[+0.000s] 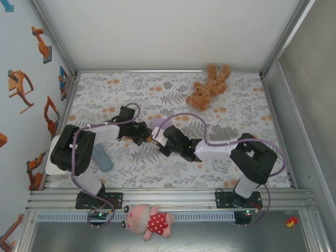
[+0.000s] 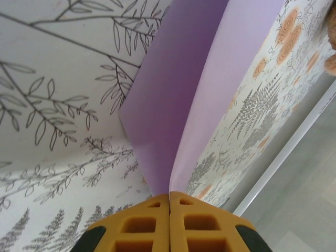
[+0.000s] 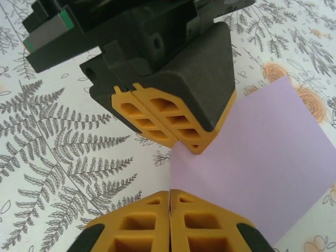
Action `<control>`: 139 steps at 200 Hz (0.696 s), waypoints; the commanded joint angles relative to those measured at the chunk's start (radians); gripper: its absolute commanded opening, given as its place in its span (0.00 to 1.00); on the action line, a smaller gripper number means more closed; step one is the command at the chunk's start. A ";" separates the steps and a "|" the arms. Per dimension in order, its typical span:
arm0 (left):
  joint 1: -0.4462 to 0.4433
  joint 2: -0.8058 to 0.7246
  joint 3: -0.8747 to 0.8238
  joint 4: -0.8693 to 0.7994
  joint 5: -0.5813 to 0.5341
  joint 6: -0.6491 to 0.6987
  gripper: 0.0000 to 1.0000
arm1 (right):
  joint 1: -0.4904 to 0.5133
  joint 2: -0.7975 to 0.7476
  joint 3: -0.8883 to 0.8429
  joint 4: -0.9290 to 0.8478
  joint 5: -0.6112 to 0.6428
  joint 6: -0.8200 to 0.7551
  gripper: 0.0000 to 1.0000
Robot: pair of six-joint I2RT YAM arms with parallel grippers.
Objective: Fold a paper plane with a square sheet of paper (pick it up from the middle)
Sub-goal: Third fold the triangle at the center of the table.
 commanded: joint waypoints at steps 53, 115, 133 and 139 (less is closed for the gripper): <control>0.080 -0.173 0.060 -0.227 -0.097 0.145 0.37 | -0.011 -0.036 -0.009 -0.018 -0.194 0.113 0.00; 0.039 -0.017 0.147 -0.180 -0.054 0.168 0.32 | -0.020 -0.011 -0.056 0.075 -0.300 0.244 0.00; 0.026 0.051 0.183 -0.181 -0.052 0.174 0.27 | -0.026 -0.003 -0.069 0.104 -0.314 0.280 0.00; 0.023 0.070 0.193 -0.183 -0.052 0.176 0.26 | -0.031 0.000 -0.075 0.117 -0.320 0.290 0.00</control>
